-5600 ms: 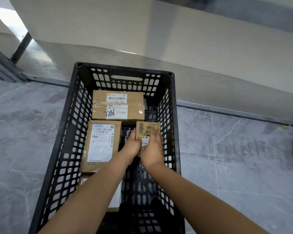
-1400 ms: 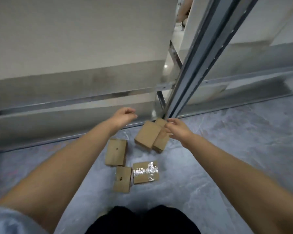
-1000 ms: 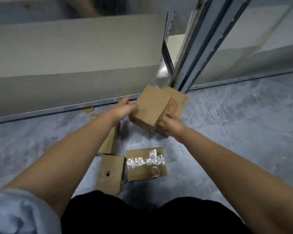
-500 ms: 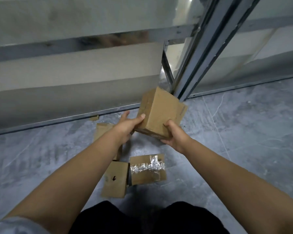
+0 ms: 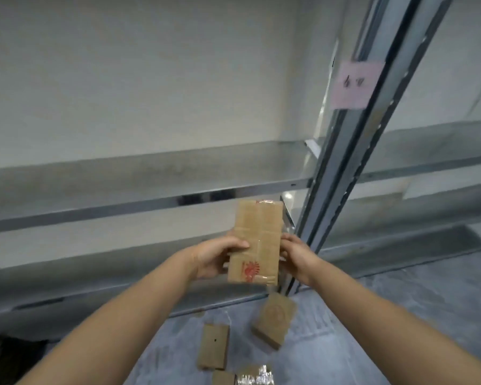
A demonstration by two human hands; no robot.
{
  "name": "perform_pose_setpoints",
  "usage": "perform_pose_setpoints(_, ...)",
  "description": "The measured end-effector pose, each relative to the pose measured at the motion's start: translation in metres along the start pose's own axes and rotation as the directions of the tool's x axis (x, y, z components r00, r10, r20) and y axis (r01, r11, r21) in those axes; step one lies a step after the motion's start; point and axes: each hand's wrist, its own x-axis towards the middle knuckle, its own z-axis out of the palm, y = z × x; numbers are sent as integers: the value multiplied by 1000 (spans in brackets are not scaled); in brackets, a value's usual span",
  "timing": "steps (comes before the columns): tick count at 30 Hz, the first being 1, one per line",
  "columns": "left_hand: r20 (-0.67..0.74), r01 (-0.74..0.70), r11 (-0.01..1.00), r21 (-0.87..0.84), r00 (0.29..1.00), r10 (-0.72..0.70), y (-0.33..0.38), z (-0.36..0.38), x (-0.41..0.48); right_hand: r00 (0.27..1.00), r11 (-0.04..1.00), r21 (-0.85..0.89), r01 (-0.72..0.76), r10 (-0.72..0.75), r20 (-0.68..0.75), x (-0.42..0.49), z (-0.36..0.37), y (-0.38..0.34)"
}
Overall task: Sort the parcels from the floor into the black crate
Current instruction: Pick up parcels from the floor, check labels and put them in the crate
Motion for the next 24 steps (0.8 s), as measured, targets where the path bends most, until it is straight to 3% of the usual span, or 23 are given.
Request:
perform_pose_setpoints(4,-175,-110,978,179,974,142,97,31,-73,996,995,48,90,-89,-7,-67,31,-100)
perform_pose_setpoints(7,-352,-180,946,268,896,270,151,51,-117,984,980,119,160,-167,56,-106,54,-154)
perform_pose_setpoints(8,-457,-189,936,296,833,312,165,56,-128,975,974,127,190,-203,95,-117,61,-169)
perform_pose_setpoints(10,-668,-114,896,429,628,400,186,64,-147,949,962,104,251,-266,170,-136,75,-195)
perform_pose_setpoints(12,-708,-90,833,545,482,515,199,75,-166,917,934,28,357,-356,183,-150,91,-212)
perform_pose_setpoints(14,-657,-147,762,630,423,624,205,79,-182,879,889,-33,457,-446,168,-158,106,-220)
perform_pose_setpoints(16,-583,-310,727,612,444,680,208,75,-197,860,865,-45,499,-489,145,-163,115,-225)
perform_pose_setpoints(18,-538,-482,727,490,489,687,212,68,-213,861,866,-24,500,-493,126,-163,116,-232)
perform_pose_setpoints(23,-577,-555,744,372,490,654,222,49,-233,823,858,29,512,-501,267,-168,110,-244)
perform_pose_setpoints(24,-571,-540,760,362,516,639,220,48,-233,817,858,43,512,-502,285,-170,110,-246)
